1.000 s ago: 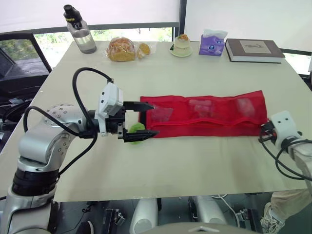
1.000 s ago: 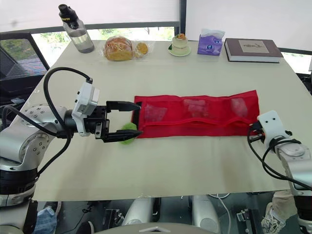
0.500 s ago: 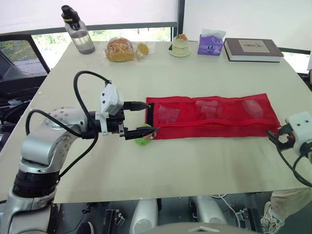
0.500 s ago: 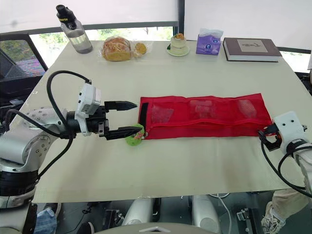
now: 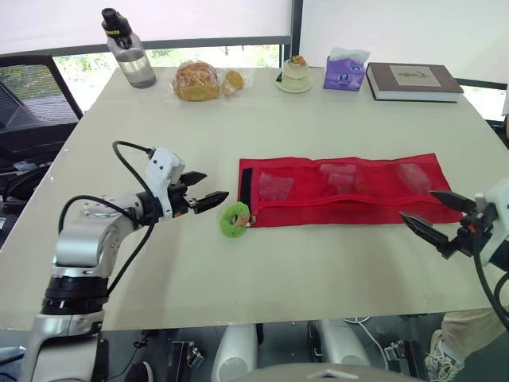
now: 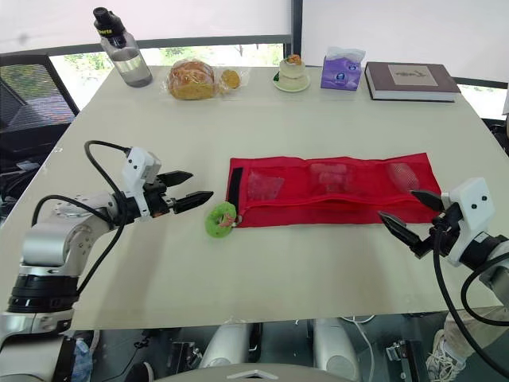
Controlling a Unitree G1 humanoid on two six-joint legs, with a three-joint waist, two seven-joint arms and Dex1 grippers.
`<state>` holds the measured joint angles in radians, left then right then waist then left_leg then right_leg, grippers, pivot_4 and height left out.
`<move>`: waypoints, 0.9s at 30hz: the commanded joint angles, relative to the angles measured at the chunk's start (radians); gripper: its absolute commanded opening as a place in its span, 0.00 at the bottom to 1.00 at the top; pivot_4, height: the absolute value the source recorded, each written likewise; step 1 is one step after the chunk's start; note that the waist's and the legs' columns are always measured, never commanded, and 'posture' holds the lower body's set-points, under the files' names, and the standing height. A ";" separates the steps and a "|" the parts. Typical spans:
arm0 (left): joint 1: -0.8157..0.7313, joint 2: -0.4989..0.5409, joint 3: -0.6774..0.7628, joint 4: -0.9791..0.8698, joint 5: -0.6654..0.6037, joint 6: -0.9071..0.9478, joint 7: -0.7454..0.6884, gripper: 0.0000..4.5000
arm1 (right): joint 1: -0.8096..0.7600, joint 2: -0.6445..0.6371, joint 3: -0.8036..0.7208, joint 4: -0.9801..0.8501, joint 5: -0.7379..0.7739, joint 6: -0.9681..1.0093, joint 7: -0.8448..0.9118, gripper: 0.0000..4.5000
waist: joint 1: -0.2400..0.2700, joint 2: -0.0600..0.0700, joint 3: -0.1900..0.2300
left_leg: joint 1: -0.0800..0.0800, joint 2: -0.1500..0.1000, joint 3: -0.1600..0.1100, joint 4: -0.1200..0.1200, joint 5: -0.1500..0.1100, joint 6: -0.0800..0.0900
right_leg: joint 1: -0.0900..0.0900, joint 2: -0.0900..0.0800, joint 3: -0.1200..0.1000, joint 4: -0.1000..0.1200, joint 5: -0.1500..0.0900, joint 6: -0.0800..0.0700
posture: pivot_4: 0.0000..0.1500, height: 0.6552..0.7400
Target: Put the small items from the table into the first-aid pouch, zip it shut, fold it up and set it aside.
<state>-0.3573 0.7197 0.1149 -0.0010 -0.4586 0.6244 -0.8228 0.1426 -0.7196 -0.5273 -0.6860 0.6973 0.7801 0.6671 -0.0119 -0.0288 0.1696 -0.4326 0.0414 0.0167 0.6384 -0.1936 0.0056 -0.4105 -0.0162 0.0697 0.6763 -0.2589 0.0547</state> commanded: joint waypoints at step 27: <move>-0.276 -0.175 -0.014 0.341 -0.142 0.538 -0.084 1.00 | -0.080 -0.025 0.115 -0.152 0.189 -0.108 -0.014 1.00 | 0.002 -0.001 -0.001 | 0.000 -0.001 -0.002 0.002 0.000 0.000 | 0.002 0.000 -0.001 0.001 0.002 0.003 | 1.00 1.00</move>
<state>-0.6456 0.5676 0.1287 0.3424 -0.5672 1.0978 -0.8873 0.0776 -0.7358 -0.4049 -0.8236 0.8588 0.6947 0.6482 -0.0101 -0.0297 0.1683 -0.4322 0.0403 0.0150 0.6407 -0.1936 0.0056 -0.4086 -0.0167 0.0685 0.6771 -0.2568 0.0573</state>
